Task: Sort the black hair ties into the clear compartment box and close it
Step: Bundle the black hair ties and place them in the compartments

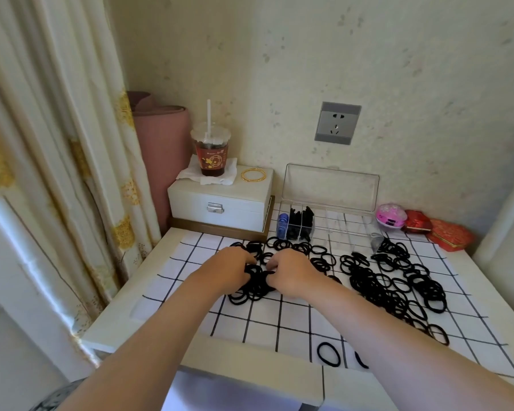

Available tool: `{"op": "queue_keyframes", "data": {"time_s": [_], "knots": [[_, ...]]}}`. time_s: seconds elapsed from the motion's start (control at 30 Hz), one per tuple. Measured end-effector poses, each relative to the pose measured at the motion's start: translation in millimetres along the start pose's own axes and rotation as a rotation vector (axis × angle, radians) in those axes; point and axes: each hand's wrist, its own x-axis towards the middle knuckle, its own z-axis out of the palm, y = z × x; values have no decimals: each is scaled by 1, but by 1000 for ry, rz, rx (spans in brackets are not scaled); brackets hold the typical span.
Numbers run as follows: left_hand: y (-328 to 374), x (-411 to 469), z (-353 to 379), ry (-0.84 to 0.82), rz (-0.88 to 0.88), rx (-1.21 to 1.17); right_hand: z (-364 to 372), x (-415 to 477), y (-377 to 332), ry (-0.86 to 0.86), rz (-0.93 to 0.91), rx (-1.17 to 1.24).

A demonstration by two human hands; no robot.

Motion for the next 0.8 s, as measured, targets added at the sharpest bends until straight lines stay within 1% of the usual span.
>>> {"op": "queue_keyframes", "data": {"time_s": [0.1,0.17,0.23,0.3,0.4,0.47,0.6,0.7,0.8], "knots": [[0,2,0,19,8,10,-2,2,0,-31,-24,-49],[0,3,0,35,9,-24,-3,2,2,-74,-5,-31],[0,2,-3,46,13,-73,-7,1,4,-81,10,7],[1,1,-8,72,14,-165,-15,-1,7,-63,37,101],[2,2,-14,99,-5,-401,-30,-2,16,-32,69,257],[6,3,-14,82,-19,-513,-38,-1,24,19,60,261],[19,9,-10,39,-24,-669,-50,-4,39,42,90,279],[30,15,-8,11,-32,-731,-57,-7,47,60,112,366],[39,22,-6,19,-60,-772,-70,-11,51,92,126,502]]}}
